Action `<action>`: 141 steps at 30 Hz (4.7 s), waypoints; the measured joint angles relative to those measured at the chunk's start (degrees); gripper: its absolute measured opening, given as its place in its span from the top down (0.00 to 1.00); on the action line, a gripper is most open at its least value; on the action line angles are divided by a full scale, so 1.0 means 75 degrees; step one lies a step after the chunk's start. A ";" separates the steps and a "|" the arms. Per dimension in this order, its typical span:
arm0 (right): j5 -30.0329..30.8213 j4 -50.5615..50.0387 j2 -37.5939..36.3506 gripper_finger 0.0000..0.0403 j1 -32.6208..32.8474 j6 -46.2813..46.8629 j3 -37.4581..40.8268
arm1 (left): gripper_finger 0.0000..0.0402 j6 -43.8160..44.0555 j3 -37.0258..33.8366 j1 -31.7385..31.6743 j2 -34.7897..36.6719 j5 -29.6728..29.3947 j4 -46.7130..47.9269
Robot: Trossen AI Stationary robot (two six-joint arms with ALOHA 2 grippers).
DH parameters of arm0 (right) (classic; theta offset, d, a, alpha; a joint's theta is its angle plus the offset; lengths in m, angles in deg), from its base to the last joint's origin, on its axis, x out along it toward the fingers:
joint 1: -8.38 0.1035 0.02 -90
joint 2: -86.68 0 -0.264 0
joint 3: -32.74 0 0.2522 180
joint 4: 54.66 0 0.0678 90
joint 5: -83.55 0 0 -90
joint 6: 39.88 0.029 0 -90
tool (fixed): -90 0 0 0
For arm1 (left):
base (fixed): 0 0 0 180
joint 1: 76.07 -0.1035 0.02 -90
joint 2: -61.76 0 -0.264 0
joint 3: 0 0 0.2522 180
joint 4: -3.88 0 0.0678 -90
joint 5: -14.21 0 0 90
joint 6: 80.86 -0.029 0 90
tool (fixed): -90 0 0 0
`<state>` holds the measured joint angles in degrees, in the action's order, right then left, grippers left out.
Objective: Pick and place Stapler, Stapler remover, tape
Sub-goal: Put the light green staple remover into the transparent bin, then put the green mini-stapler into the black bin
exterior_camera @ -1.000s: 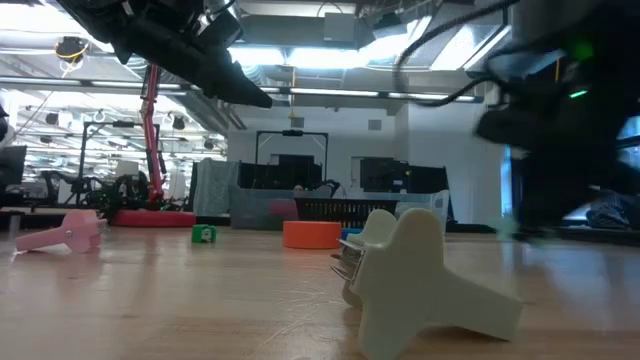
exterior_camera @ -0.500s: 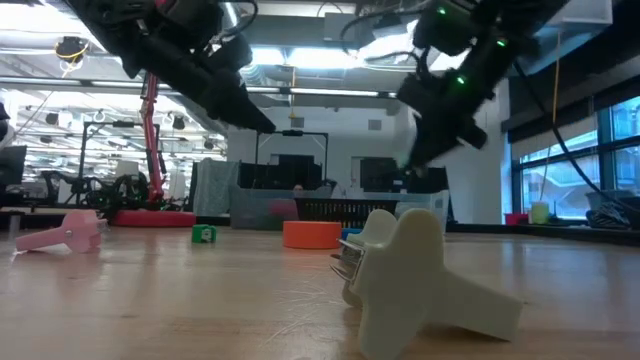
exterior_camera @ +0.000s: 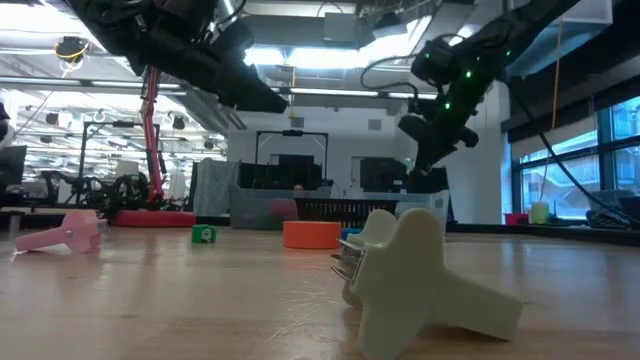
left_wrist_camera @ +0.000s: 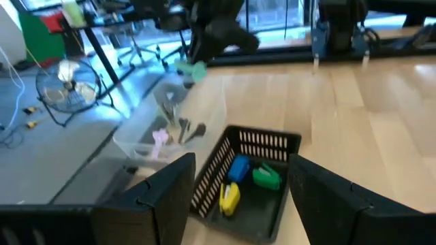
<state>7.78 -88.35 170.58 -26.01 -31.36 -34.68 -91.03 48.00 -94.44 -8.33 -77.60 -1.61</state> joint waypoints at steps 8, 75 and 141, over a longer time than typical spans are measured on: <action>-0.0047 0.0264 0.0974 0.93 -0.0413 -0.0421 -0.0004 | 0.44 0.0000 0.0000 0.0004 0.0003 0.0004 -0.1170; -0.0837 0.0135 -0.2236 0.40 0.4497 0.0803 0.1065 | 0.44 -0.5789 0.0003 0.2267 -0.1196 -0.0111 0.3567; -0.0837 0.0114 -0.2230 0.40 0.4497 0.0797 0.1068 | 0.76 -0.4135 0.3858 0.0090 -0.5132 -0.0715 0.1749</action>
<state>1.50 -87.50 153.86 7.72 -25.38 -26.67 -122.05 76.94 -93.77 -46.82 -82.96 11.51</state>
